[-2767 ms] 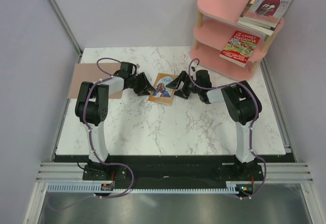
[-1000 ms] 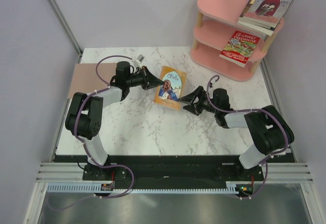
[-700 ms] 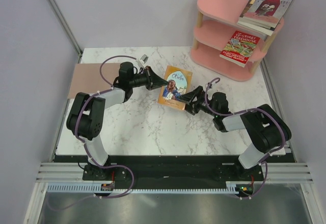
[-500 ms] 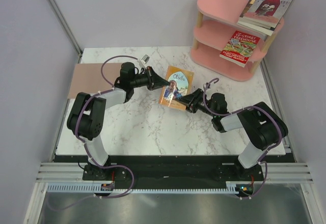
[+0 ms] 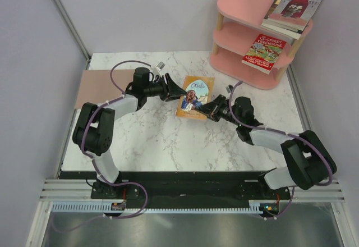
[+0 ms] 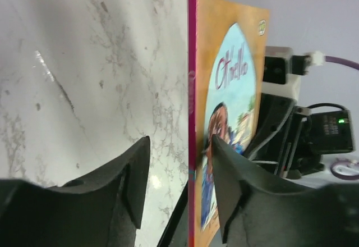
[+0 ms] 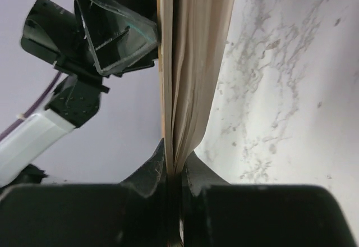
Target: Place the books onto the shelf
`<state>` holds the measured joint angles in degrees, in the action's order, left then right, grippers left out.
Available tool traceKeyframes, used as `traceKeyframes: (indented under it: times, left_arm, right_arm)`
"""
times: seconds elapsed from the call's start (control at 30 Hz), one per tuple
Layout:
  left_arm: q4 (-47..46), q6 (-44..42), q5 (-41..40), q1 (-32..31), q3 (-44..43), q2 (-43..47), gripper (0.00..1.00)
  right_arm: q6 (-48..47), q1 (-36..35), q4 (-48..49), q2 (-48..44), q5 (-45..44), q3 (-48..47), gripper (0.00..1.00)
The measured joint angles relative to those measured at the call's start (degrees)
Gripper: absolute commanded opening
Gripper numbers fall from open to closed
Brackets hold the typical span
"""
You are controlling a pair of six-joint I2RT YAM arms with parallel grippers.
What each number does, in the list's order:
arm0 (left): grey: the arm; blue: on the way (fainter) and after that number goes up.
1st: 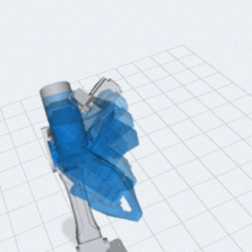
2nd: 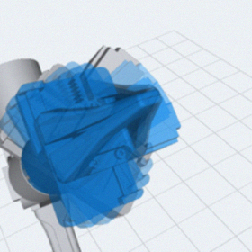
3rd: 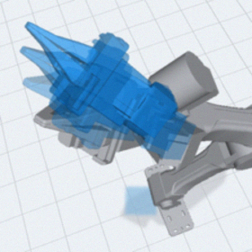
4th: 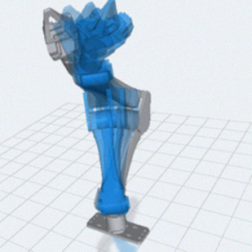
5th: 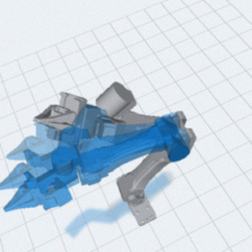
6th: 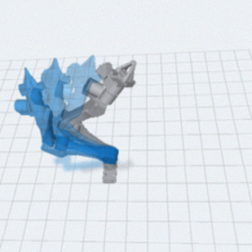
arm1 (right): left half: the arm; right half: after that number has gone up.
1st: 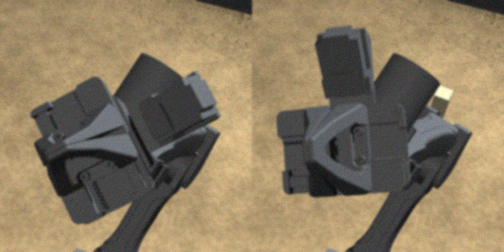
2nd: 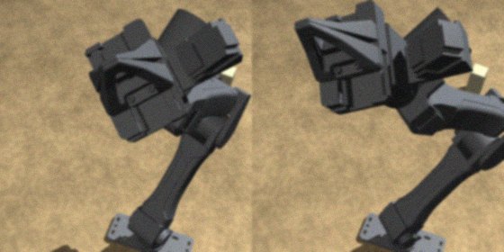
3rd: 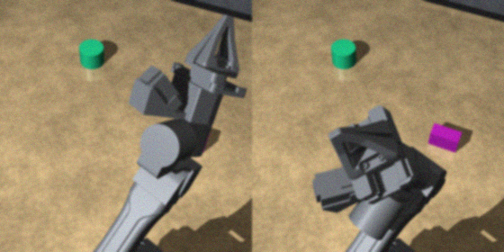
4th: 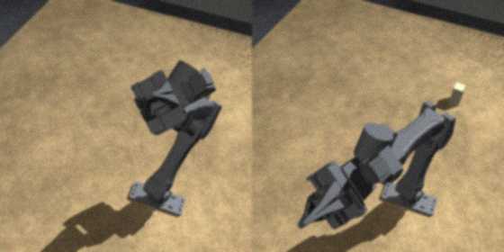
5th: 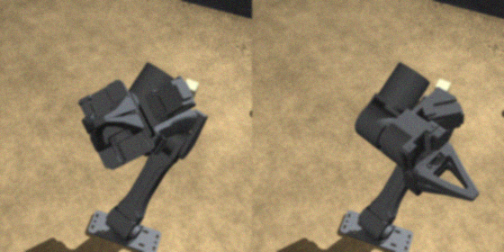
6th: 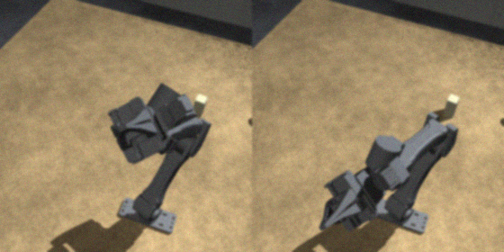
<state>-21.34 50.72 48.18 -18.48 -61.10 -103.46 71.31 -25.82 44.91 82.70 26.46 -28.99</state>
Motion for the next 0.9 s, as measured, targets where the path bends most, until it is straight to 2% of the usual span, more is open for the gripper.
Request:
traceKeyframes:
  times: [0.13, 0.3, 0.57, 0.9]
  left_arm:
    - [8.55, -6.56, -3.19, 0.13, -1.14, 2.12, 0.59]
    - [13.38, -11.32, -4.79, 0.15, -1.14, 4.68, 0.59]
    - [15.78, -13.14, -5.77, 0.15, 2.1, 4.68, 0.59]
    - [17.05, -14.21, -6.1, 0.15, 2.71, 6.14, 0.59]
  right_arm:
    - [-7.43, 3.58, -14.4, -4.37, 0.74, -6.8, 0.08]
    - [-14.23, 14.25, -26.03, -6.91, 4.7, -16.37, 0.08]
    - [-17.51, 28.89, -31.36, -4.59, 12.81, -23.52, 0.09]
    - [-17.09, 36.79, -33.77, 2.73, 18.14, -28.35, 0.1]
